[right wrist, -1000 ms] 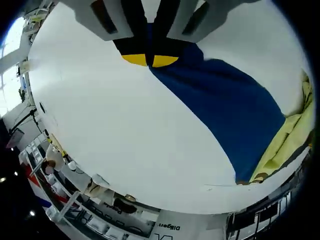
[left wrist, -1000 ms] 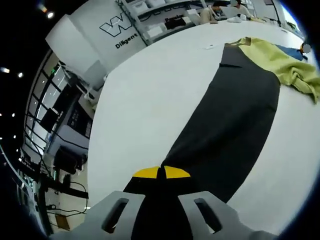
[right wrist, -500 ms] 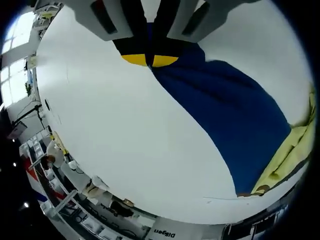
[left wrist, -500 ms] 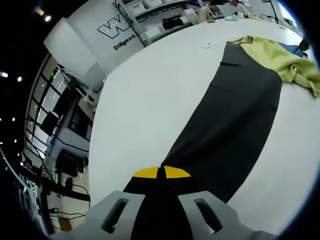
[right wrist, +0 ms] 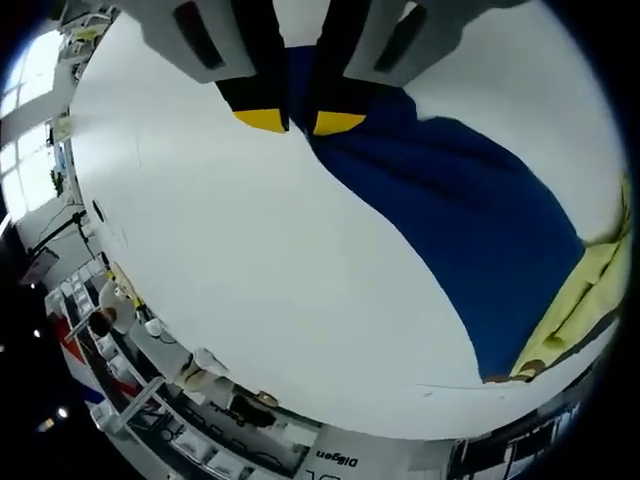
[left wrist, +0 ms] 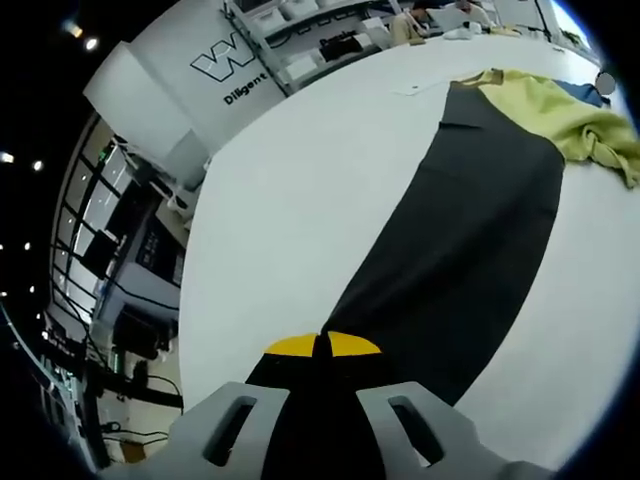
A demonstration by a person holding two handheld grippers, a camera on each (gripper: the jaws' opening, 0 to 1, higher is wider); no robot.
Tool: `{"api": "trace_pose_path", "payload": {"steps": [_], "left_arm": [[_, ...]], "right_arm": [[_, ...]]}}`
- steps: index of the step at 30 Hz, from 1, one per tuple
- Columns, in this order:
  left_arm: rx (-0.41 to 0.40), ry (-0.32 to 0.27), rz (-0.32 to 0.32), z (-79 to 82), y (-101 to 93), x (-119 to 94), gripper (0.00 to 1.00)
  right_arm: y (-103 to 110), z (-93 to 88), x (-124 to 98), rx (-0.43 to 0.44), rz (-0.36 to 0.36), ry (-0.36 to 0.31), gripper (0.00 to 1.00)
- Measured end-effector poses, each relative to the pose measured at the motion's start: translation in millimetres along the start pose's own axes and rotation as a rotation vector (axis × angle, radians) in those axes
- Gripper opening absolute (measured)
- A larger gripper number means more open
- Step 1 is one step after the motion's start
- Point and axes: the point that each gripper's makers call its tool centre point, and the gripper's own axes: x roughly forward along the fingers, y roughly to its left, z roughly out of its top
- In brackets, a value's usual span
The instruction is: Fold the garment on the visible template until the final outline fits inside the template.
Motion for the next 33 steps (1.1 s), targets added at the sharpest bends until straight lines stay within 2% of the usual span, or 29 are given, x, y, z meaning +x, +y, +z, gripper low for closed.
{"api": "trace_pose_path", "payload": {"steps": [2, 4, 7, 9, 13, 18, 19, 21, 22, 25, 27, 33], "left_arm": [[-0.011, 0.001, -0.003, -0.1, -0.7, 0, 0.0], [-0.039, 0.0, -0.01, -1.0, -0.1, -1, 0.0], [-0.016, 0.0, -0.007, -0.4, -0.7, -3, 0.0], [-0.021, -0.025, 0.01, 5.6, 3.1, -7, 0.0], [-0.045, -0.076, 0.057, 19.4, 19.7, -16, 0.0], [-0.069, -0.092, 0.096, 23.8, 36.0, -28, 0.02], [-0.08, -0.103, 0.099, 25.4, 37.9, -30, 0.03], [-0.079, -0.11, 0.107, 25.4, 41.0, -36, 0.03], [-0.08, -0.11, 0.108, 24.7, 41.0, -38, 0.03], [-0.101, -0.108, 0.107, 21.3, 40.5, -42, 0.08], [-0.118, -0.126, 0.105, 23.0, 38.3, -46, 0.12], [-0.132, -0.146, 0.084, 27.7, 24.4, -53, 0.13]], "right_arm": [[1, 0.1, 0, 0.012, 0.006, 0.002, 0.05], [1, 0.5, 0, 0.028, 0.006, -0.002, 0.08], [-6, 4.0, -4, 0.071, -0.014, -0.037, 0.12], [-9, 9.6, -8, 0.101, -0.008, -0.072, 0.11], [-19, 16.5, -19, 0.131, -0.025, -0.114, 0.11], [-31, 16.5, -29, 0.17, -0.057, -0.145, 0.13], [-39, 16.5, -34, 0.178, -0.086, -0.16, 0.14], [-46, 15.4, -37, 0.195, -0.101, -0.17, 0.14], [-50, 14.7, -39, 0.222, -0.102, -0.182, 0.14], [-53, 12.5, -45, 0.226, -0.111, -0.192, 0.15], [-51, 12.7, -51, 0.233, -0.11, -0.2, 0.19], [-40, 21.3, -62, 0.228, -0.093, -0.239, 0.19]]}}
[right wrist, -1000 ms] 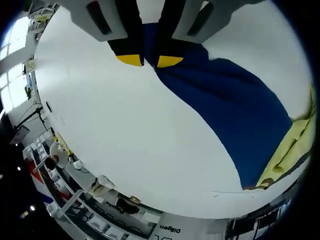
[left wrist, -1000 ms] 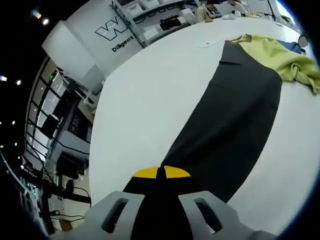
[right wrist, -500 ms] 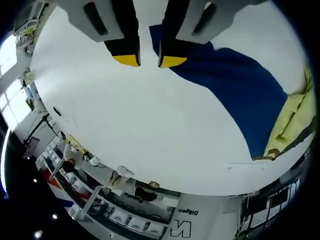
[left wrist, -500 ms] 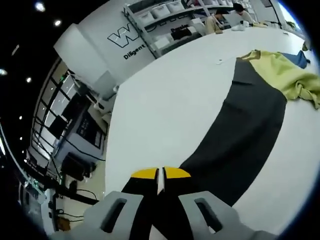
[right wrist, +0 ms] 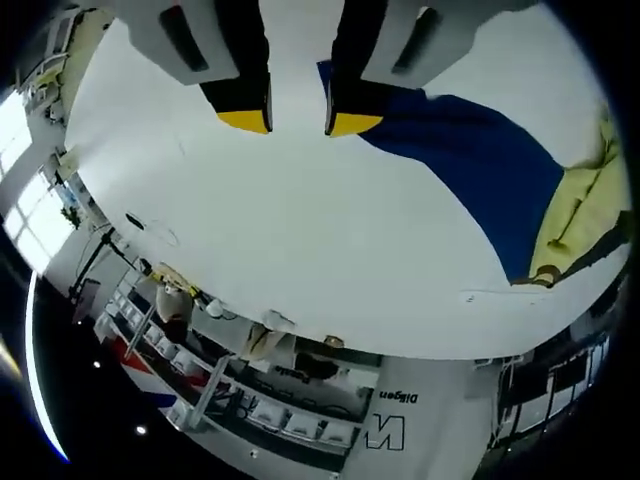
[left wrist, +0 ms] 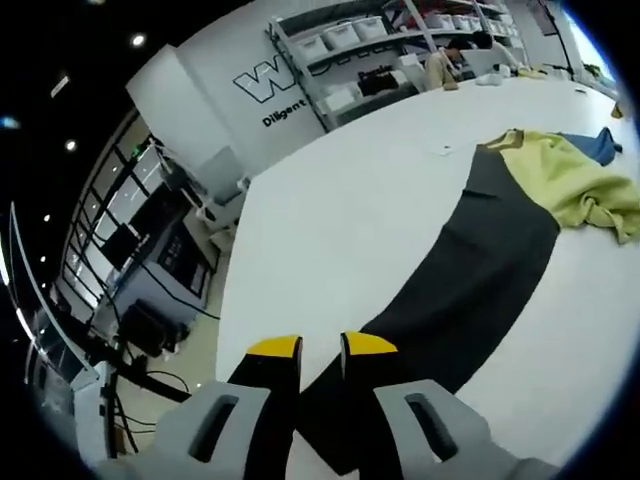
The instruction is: Fold the garment on the visible template until the final outline fits inside the template.
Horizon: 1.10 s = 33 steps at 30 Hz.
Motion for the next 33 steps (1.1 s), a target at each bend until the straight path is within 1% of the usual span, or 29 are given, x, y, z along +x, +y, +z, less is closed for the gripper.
{"api": "trace_pose_path", "payload": {"steps": [3, 8, 10, 11, 14, 17, 19, 25, 29, 31, 32, 33], "left_arm": [[-0.016, -0.009, -0.016, 2.4, -11.3, -7, 0.13], [-0.023, -0.048, -0.053, 12.6, -33.4, -21, 0.13], [-0.033, -0.062, -0.071, 15.3, -43.3, -26, 0.13], [-0.033, -0.064, -0.074, 15.7, -45.2, -27, 0.13], [-0.041, -0.077, -0.099, 17.9, -60.4, -35, 0.12], [-0.042, -0.086, -0.12, 19.6, -73.2, -41, 0.12], [-0.05, -0.091, -0.131, 20.9, -81.2, -44, 0.12], [-0.067, -0.112, -0.191, 26.3, -118.1, -58, 0.11], [-0.055, -0.124, -0.235, 29.4, -144.1, -67, 0.11], [-0.055, -0.129, -0.249, 30.8, -152.7, -70, 0.11], [-0.058, -0.131, -0.262, 31.7, -159.6, -72, 0.11], [-0.058, -0.132, -0.265, 31.8, -161.9, -73, 0.1]], "right_arm": [[14, 2.2, -5, -0.017, 0.026, -0.01, 0.2], [40, 1.6, -16, -0.03, 0.071, -0.019, 0.19], [55, 2.1, -21, -0.038, 0.097, -0.024, 0.2], [57, 2.6, -23, -0.043, 0.102, -0.026, 0.19], [81, 5.7, -34, -0.06, 0.139, -0.041, 0.2], [97, 7.0, -41, -0.078, 0.165, -0.049, 0.19], [100, 7.5, -40, -0.086, 0.181, -0.053, 0.2], [137, 8.2, -54, -0.118, 0.25, -0.066, 0.19], [158, 7.4, -65, -0.143, 0.289, -0.075, 0.19], [168, 6.6, -70, -0.155, 0.305, -0.079, 0.19], [177, 5.5, -75, -0.166, 0.324, -0.083, 0.19], [183, 4.6, -78, -0.171, 0.333, -0.085, 0.19]]}}
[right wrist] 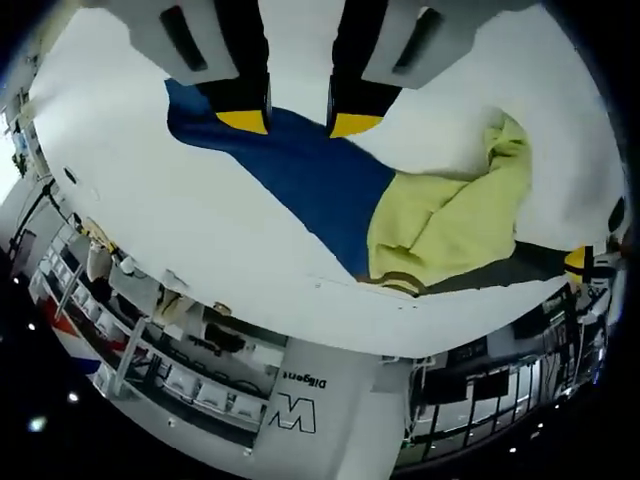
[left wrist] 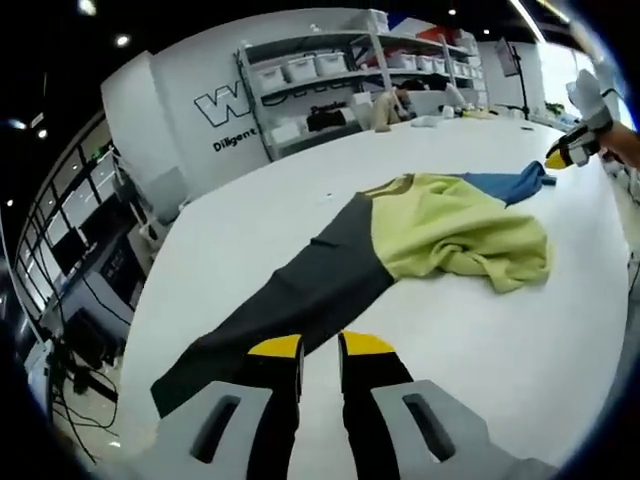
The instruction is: Fold the garment on the visible template until the final outline fits inside the template.
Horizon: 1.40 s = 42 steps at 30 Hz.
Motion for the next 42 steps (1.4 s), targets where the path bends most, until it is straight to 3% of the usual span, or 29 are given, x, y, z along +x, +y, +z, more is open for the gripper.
{"api": "trace_pose_path", "payload": {"steps": [4, 6, 10, 16, 19, 27, 32, 34, 42], "left_arm": [[-0.009, -0.007, -0.041, 2.1, -25.8, -3, 0.1], [-0.009, -0.011, -0.068, 2.9, -41.6, -5, 0.1], [-0.009, -0.015, -0.101, 3.0, -62.5, -7, 0.09], [-0.008, -0.015, -0.125, 2.5, -76.6, -10, 0.09], [-0.024, -0.015, -0.149, 1.1, -91.6, -13, 0.08], [-0.042, -0.013, -0.174, -0.9, -106.2, -18, 0.08], [-0.043, -0.012, -0.182, -1.7, -109.3, -19, 0.07], [-0.047, -0.005, -0.191, -4.2, -112.5, -18, 0.07], [-0.055, 0.009, -0.206, -4.4, -117.3, -10, 0.07]], "right_arm": [[26, -0.5, -2, -0.01, 0.049, -0.004, 0.19], [50, -3.0, -4, -0.051, 0.093, -0.002, 0.19], [81, -6.6, -8, -0.075, 0.157, 0.001, 0.19], [102, -9.1, -10, -0.081, 0.208, 0.004, 0.19], [126, -9.8, -11, -0.057, 0.27, 0.008, 0.19], [149, -9.6, -3, -0.041, 0.32, 0.024, 0.19], [152, -11.2, 3, -0.021, 0.333, 0.035, 0.19], [156, -14.8, 13, 0.032, 0.352, 0.06, 0.19], [160, -19.8, 22, 0.111, 0.38, 0.088, 0.13]]}}
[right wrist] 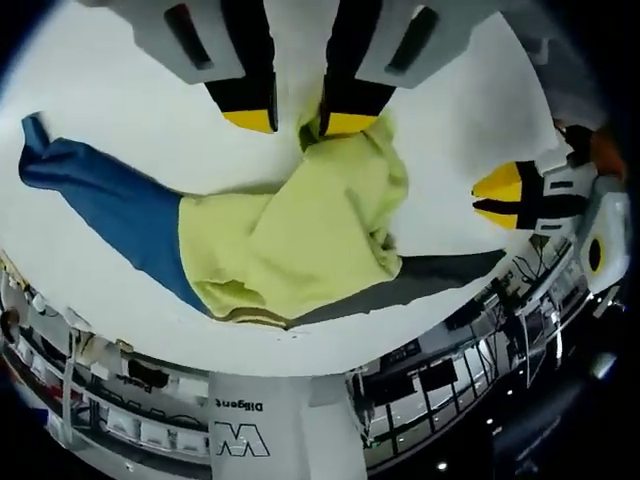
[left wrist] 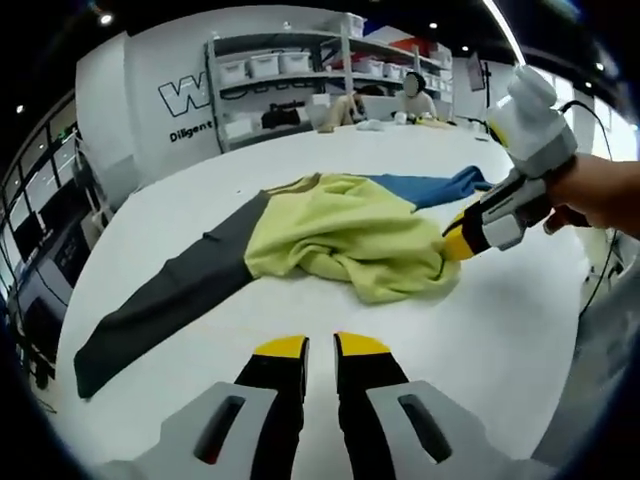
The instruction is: Fold the garment on the visible template until the final outline fits inside the template.
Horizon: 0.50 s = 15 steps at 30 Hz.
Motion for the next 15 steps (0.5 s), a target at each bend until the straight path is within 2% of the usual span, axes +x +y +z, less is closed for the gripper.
{"api": "trace_pose_path", "payload": {"steps": [2, 5, 15], "left_arm": [[-0.002, -0.001, -0.005, 1.8, -1.2, 2, 0.07], [-0.021, -0.001, -0.02, 4.9, -4.1, 9, 0.07], [-0.093, -0.004, -0.045, 25.2, -8.4, 39, 0.09]], "right_arm": [[0, -0.3, 1, 0.0, 0.003, 0.0, 0.11], [3, -0.4, 2, -0.011, 0.016, 0.001, 0.0], [3, -1.8, -5, -0.026, 0.024, -0.003, 0.0]]}}
